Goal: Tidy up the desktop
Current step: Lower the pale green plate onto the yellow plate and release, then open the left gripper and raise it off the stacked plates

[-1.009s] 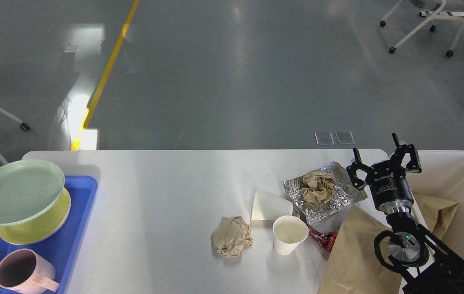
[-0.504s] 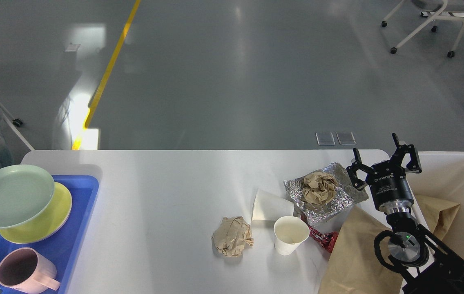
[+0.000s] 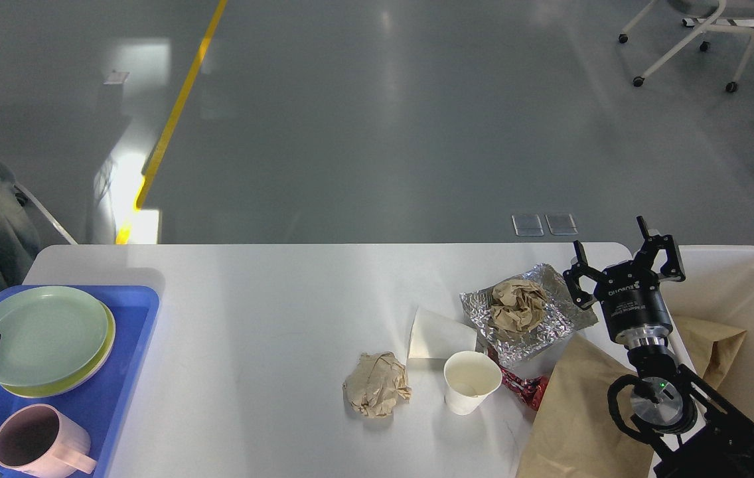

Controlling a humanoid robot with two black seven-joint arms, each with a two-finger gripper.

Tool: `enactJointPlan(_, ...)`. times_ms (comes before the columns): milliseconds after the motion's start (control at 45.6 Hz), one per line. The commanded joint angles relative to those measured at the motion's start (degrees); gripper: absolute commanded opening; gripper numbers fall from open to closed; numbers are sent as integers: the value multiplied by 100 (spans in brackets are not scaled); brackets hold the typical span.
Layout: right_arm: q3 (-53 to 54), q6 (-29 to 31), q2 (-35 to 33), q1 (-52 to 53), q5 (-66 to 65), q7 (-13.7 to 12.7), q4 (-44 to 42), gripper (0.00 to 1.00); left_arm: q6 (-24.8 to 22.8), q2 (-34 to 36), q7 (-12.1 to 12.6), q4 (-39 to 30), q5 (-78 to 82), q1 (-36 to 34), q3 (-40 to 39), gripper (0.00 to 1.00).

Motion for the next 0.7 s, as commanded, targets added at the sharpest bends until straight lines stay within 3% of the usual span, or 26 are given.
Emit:
enactJointPlan(0, 0, 0, 0, 0, 0, -2, 1, 100, -17, 4, -8, -16, 3, 4, -10, 0)
enactJointPlan(285, 0, 0, 0, 0, 0, -1, 1, 100, -26, 4, -8, -33, 3, 4, -116, 5)
enactJointPlan(461, 0, 0, 0, 0, 0, 7, 1, 100, 71, 21, -35, -24, -6, 4, -186, 42)
enactJointPlan(680, 0, 0, 0, 0, 0, -1, 1, 100, 229, 21, -35, -33, -6, 4, -186, 66)
